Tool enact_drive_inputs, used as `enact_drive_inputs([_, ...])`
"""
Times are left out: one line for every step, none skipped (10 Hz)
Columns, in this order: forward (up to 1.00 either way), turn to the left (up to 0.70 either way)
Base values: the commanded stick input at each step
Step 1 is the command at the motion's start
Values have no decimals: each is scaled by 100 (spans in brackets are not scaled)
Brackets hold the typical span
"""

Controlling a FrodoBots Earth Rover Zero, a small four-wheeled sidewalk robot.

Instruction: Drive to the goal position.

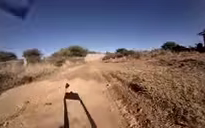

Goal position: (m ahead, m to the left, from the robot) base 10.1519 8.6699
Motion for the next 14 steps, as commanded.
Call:
enact_drive_inputs([50,0])
enact_drive_inputs([50,0])
enact_drive_inputs([50,0])
enact_drive_inputs([50,0])
enact_drive_inputs([50,0])
enact_drive_inputs([50,0])
enact_drive_inputs([50,0])
enact_drive_inputs([50,0])
enact_drive_inputs([50,0])
enact_drive_inputs([50,0])
enact_drive_inputs([50,0])
enact_drive_inputs([50,0])
enact_drive_inputs([50,0])
enact_drive_inputs([50,0])
